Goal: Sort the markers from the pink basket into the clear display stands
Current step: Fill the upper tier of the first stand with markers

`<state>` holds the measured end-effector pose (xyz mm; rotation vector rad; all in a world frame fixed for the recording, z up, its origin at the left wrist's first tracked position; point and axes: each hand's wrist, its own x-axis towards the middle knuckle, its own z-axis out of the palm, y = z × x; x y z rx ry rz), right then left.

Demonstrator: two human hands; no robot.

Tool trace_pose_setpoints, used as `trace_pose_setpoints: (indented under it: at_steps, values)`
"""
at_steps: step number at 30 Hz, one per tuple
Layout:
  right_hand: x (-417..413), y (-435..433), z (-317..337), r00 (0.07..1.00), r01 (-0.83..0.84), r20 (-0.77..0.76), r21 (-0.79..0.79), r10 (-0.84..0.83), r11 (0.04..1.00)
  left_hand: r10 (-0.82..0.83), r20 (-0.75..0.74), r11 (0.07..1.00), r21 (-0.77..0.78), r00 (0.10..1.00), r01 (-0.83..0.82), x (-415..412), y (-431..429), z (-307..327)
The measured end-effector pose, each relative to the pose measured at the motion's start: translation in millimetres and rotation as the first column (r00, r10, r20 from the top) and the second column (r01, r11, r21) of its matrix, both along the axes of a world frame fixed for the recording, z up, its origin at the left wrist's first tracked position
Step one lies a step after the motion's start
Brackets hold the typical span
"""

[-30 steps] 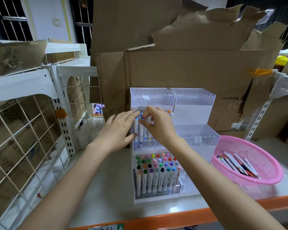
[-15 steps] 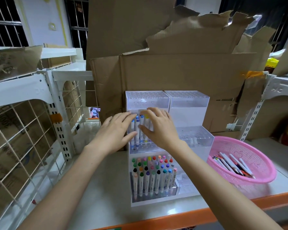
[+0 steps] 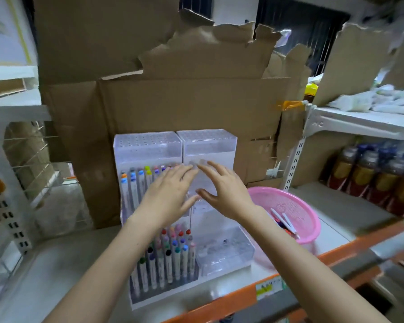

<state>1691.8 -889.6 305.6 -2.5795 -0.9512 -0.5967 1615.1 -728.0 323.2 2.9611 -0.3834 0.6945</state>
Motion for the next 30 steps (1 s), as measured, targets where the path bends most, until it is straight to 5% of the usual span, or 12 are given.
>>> trace_pose_setpoints:
  at_steps: [18, 22, 26, 30]
  values:
    - [76.0, -202.5, -76.6, 0.931, 0.169, -0.307, -0.113, -0.196, 0.979, -0.24, -0.105, 0.971, -0.037, 0.965, 0.238, 116.8, -189.3, -61.0]
    - [94.8, -218.2, -98.6, 0.871, 0.11, -0.444, -0.24, -0.21, 0.965, -0.091, -0.35, 0.994, 0.027, 0.932, 0.107, 137.7, -205.5, -86.8]
    - [117.5, -216.8, -112.1, 0.828, 0.056, -0.514, -0.323, -0.225, 0.945, 0.06, -0.651, 0.998, 0.032, 0.757, -0.052, 154.0, -214.6, -112.4]
    - [133.0, -212.2, -121.8, 0.824, 0.014, -0.535, -0.309, -0.186, 0.951, 0.184, -0.628, 0.974, 0.013, 0.756, -0.226, 161.9, -218.5, -127.7]
